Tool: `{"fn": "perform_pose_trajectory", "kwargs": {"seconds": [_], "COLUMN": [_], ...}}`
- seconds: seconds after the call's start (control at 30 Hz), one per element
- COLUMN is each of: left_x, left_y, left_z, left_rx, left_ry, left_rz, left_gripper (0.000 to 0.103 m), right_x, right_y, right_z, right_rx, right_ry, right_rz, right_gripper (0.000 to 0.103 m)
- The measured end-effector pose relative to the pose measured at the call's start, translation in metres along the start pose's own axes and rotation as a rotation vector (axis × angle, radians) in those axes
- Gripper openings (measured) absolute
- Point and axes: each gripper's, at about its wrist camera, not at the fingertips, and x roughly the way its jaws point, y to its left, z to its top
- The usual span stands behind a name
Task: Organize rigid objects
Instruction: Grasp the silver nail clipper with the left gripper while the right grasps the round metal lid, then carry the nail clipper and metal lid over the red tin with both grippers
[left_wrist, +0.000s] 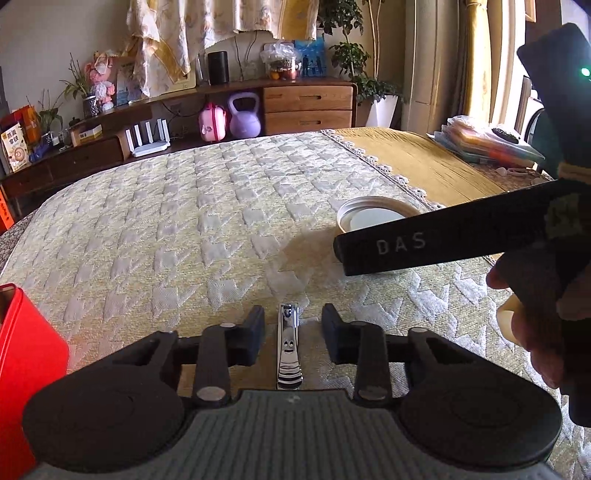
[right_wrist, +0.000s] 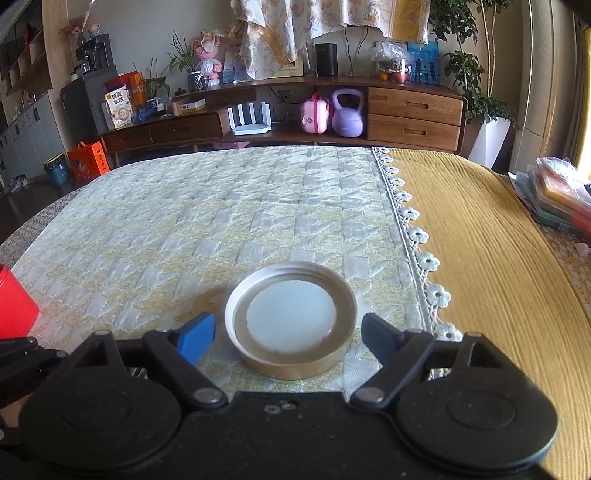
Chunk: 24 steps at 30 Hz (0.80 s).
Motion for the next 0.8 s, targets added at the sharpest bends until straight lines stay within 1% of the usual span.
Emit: {"fn": "perform_pose_trajectory", "kwargs": {"seconds": [0.07,0.1,0.13,0.17,0.23,0.43,0.63,0.8], "left_x": [0.0,0.0,0.0,0.0,0.0,-0.005,-0.018,-0.037], "left_y": [-0.001,0.0,0.001,0.002,0.004,0.01,0.014,0.019], "left_z": [0.0,0.001,0.001,0.001,0.001,0.001,-0.003,-0.009], "left_rx": [-0.001,-0.005,-0.008,-0.013,-0.017,-0.046,-0.073,-0.084], "left_ry": [0.0,-0.001,0.0,0.001,0.003,0.022,0.043,0.047], "left_rz": [-0.003,-0.006,-0.005,-0.005,-0.002,-0.009,-0.024,-0.039], "left_gripper": [0.027,0.021,0.017,0.016,0.012,0.011,0.011,0.011], "right_x": [0.003,0.003,0.003,0.003,0.002,-0.01,-0.042,-0.069], "right_y": [0.003,0.004,0.005,0.006,0.008,0.011,0.015,0.015], "right_z": [0.001,0.0,0.0,0.0,-0.001,-0.006,-0.018,-0.032], "right_rx": [-0.006,-0.01,-0.014,-0.014,-0.015,-0.018,-0.02,-0.029], "right_ry": [0.001,-0.001,-0.003,-0.004,-0.005,-0.012,-0.016,0.01], "right_rz": [-0.01,-0.017,-0.023,-0.026,-0.032,-0.031,-0.004,0.002], "right_gripper": [0.079,0.077,0.076,0.076,0.076,0.076,0.076,0.076]}}
